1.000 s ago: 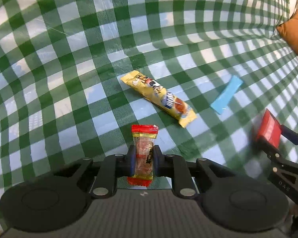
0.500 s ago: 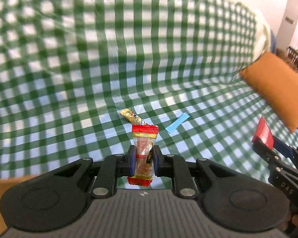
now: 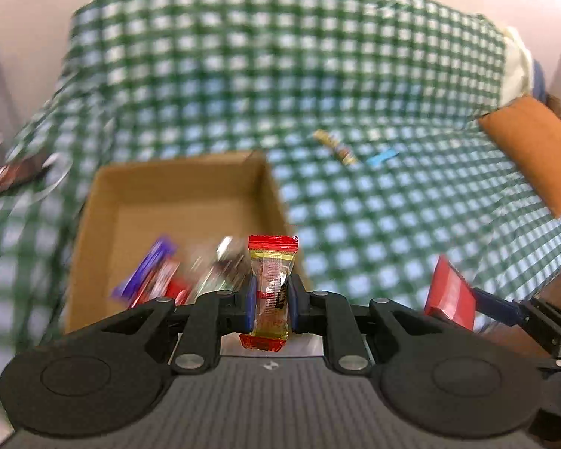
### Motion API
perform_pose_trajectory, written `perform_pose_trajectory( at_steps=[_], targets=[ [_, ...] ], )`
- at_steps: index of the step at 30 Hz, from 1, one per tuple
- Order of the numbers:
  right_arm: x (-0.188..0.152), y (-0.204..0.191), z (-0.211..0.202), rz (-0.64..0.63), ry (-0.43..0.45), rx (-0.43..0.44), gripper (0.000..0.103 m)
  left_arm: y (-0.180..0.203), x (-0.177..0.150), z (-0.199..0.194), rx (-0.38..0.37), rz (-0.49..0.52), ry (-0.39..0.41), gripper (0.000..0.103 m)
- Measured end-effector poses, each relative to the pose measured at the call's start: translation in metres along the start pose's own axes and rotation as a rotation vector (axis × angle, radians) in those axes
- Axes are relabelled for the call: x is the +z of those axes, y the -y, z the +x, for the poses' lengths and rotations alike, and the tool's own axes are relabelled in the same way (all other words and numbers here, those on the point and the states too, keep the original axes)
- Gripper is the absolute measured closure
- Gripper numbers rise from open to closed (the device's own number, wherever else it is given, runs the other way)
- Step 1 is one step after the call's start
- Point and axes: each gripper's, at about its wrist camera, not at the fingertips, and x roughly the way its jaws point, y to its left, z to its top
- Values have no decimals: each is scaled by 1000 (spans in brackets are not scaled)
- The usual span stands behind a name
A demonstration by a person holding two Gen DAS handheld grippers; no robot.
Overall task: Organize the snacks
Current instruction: 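Carry the candy stick and red packet with both tools over the box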
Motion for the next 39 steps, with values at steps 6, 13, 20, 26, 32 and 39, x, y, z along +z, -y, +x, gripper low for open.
perform_pose_trajectory(
  at_steps=[6,13,20,26,32,39],
  targets=[
    [-20,-64,-31,-138,-11,68,38,-22,-65,-39,49,-51,-3,84],
    [-23,-93,-59,-237,26,76,37,-34,-101,-81,57,-91,86,84],
    [-28,-107,-76,-289,59,74,37,-40,-108,-97,70,-117,135,84],
    [-28,-110,-78,-307,69,70,37,-42,-111,-103,75,-127,148,84],
    [-28,-107,-75,-307,60,71,37,-42,-111,-99,75,-129,135,84],
    [-29,-107,-66,-309,36,72,37,-45,-108,-89,73,-133,116,84]
  ],
)
